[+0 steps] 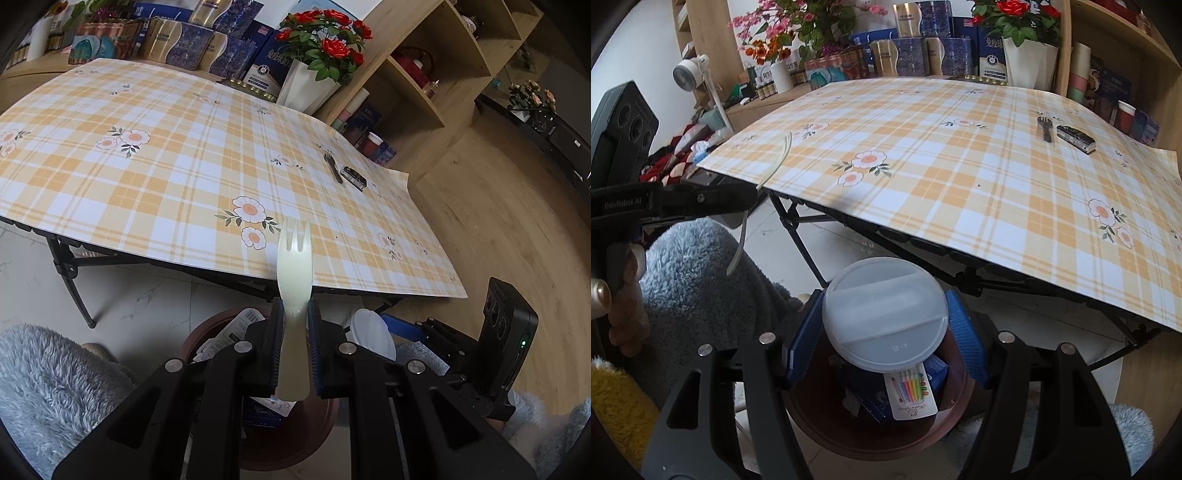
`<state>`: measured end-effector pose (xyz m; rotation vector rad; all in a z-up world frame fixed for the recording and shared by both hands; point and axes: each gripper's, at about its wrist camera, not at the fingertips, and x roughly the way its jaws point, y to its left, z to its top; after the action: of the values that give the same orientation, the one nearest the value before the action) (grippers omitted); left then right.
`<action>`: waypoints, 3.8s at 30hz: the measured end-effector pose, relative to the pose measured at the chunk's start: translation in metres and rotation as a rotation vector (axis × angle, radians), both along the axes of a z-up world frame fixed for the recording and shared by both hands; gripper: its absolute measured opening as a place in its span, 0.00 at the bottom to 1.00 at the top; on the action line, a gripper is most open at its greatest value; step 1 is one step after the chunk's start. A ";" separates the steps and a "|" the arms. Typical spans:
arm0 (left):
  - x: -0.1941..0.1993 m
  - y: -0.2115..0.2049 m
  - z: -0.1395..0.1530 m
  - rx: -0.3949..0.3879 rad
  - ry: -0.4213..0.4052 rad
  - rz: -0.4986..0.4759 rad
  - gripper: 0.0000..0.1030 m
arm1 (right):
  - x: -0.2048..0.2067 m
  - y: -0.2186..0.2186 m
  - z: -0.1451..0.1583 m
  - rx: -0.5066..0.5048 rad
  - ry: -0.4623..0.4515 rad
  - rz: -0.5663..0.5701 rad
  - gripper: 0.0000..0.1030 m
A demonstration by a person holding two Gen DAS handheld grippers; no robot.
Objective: Collect trash
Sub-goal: 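Carry the spoon and white lid over the bin and release both, then return both tools from the bin toward the table, then grasp the black Face tissue pack with the right tool while the left tool grasps the wrapped black fork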
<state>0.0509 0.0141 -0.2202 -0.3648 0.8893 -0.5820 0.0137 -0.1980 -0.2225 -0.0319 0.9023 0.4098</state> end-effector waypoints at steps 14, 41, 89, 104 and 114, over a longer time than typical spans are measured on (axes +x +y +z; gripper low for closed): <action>-0.004 -0.014 -0.002 0.029 -0.016 -0.062 0.13 | -0.003 -0.025 0.016 0.008 -0.112 -0.176 0.94; -0.027 -0.088 -0.025 0.321 -0.042 -0.318 0.57 | 0.005 -0.066 0.011 0.088 -0.068 -0.367 0.94; 0.210 -0.136 0.056 0.177 -0.120 -0.060 0.94 | 0.278 -0.203 0.015 -0.214 0.032 -0.221 0.94; 0.277 -0.179 0.011 0.300 -0.003 -0.049 0.94 | 0.331 -0.196 -0.017 -0.146 0.068 -0.143 0.82; 0.285 -0.225 0.001 0.348 -0.026 -0.118 0.77 | 0.297 -0.217 0.010 -0.048 -0.164 -0.276 0.46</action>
<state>0.3358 -0.2110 -0.2194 0.0098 0.9714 -0.5268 0.3106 -0.4154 -0.2123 0.0147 0.7420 0.1263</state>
